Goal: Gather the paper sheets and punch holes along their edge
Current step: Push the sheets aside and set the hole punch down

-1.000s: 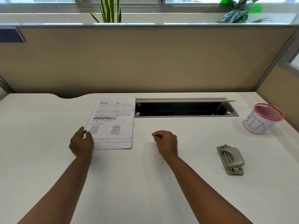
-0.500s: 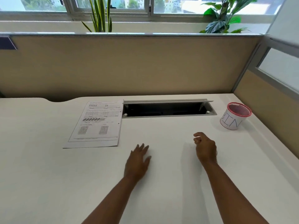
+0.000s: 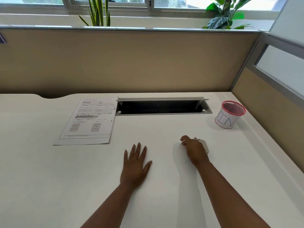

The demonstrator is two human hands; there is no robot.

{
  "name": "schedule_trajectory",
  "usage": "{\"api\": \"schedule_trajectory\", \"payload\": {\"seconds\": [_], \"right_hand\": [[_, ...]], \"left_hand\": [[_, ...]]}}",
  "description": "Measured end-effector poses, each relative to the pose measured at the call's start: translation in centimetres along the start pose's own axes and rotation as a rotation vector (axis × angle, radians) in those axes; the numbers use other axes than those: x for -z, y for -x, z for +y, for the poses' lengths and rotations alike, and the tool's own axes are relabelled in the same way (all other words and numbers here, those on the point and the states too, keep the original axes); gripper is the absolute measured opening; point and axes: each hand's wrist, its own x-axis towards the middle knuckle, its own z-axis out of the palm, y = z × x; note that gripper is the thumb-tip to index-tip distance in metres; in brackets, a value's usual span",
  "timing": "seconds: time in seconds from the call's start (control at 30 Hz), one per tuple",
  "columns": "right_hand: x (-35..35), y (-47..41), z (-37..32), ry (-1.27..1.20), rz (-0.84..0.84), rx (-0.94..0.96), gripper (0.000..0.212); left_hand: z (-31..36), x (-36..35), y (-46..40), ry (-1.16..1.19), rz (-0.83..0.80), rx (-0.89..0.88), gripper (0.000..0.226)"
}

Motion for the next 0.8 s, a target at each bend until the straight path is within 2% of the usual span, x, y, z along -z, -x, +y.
{"api": "schedule_trajectory", "payload": {"seconds": [0.17, 0.23, 0.3, 0.4, 0.5, 0.63, 0.8], "right_hand": [[0.2, 0.8, 0.4, 0.150, -0.085, 0.167, 0.024], [0.5, 1.2, 0.4, 0.165, -0.174, 0.146, 0.023], [0.8, 1.8, 0.3, 0.217, -0.197, 0.150, 0.028], [1.1, 2.9, 0.6, 0.254, -0.179, 0.255, 0.037], [1.2, 3.3, 0.8, 0.186, -0.169, 0.251, 0.037], [1.4, 3.5, 1.3, -0.046, -0.071, 0.117, 0.030], [1.2, 3.3, 1.3, -0.087, -0.166, 0.102, 0.021]], "left_hand": [[-0.2, -0.1, -0.1, 0.036, 0.025, -0.001, 0.061], [-0.1, -0.2, -0.1, 0.040, 0.037, 0.001, 0.061], [0.0, -0.2, 0.0, 0.057, 0.046, 0.004, 0.060], [0.0, -0.2, 0.1, 0.058, 0.061, 0.007, 0.060], [0.0, -0.2, 0.1, 0.068, 0.074, 0.009, 0.060], [0.0, -0.3, 0.0, 0.060, 0.074, 0.010, 0.059], [0.1, -0.2, 0.1, 0.064, 0.081, 0.011, 0.059]]}}
